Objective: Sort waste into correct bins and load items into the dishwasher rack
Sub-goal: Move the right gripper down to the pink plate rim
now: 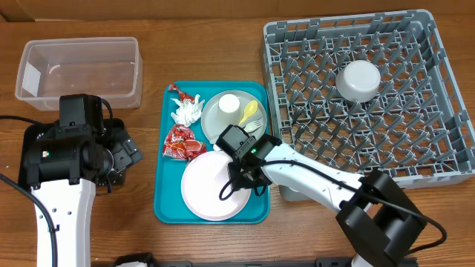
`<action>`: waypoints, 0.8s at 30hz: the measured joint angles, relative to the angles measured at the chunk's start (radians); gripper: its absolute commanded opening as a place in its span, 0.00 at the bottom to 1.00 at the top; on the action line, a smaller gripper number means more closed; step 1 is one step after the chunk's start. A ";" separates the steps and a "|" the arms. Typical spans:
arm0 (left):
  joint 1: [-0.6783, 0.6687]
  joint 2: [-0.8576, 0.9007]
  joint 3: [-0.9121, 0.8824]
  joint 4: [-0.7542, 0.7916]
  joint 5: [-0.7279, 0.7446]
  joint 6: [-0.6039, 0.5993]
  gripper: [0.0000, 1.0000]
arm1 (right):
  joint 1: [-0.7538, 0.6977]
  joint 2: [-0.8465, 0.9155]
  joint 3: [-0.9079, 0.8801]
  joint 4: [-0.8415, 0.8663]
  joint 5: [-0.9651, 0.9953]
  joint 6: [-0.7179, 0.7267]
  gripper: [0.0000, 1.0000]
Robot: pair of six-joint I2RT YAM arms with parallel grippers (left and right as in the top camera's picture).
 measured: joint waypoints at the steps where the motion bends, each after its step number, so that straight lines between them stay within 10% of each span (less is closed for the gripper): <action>1: 0.000 0.000 0.000 0.000 0.000 0.000 1.00 | 0.000 0.006 0.000 0.000 0.000 0.002 0.50; 24: 0.000 0.000 0.000 0.007 0.003 0.000 1.00 | -0.007 0.025 0.000 0.005 0.003 0.025 0.10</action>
